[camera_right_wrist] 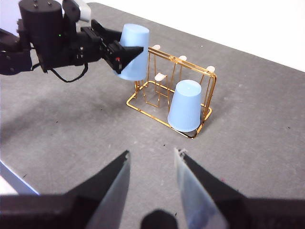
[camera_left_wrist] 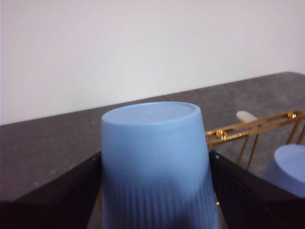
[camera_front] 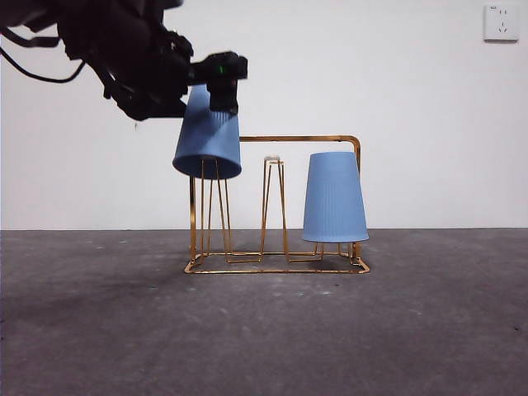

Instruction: Pick up cup 1,put cup 1 in the cup rack,pick up cup 2,put cup 2 in the cup rack

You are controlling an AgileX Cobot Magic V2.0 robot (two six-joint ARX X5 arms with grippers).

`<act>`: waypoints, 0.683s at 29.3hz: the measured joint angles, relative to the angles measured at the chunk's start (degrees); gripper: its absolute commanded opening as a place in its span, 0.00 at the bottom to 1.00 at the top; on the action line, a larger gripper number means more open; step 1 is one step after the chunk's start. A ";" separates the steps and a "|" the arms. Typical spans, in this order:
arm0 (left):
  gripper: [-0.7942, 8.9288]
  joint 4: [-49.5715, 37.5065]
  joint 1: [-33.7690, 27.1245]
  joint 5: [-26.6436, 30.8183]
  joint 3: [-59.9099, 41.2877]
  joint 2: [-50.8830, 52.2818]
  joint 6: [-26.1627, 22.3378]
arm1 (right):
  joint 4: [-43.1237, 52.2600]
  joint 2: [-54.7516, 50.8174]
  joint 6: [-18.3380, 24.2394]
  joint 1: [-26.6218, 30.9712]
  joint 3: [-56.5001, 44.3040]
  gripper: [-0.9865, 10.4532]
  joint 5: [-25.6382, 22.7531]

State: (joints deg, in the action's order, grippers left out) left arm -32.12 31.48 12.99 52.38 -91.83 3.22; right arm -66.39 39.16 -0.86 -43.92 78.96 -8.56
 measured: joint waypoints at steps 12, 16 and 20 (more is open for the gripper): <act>0.08 0.90 0.00 0.00 0.00 -6.29 3.98 | 0.00 0.00 0.02 0.00 0.00 0.22 -0.02; 0.08 2.58 -0.20 0.07 0.00 -6.91 4.96 | 0.00 0.00 0.02 0.00 0.00 0.22 0.00; 0.08 4.68 -0.20 0.55 0.15 -7.61 5.01 | 0.00 0.00 0.02 0.00 0.00 0.22 -0.02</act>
State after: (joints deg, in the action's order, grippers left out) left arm -27.44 31.29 13.54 52.53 -99.44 8.23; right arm -66.39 39.16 -0.84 -43.92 78.96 -8.58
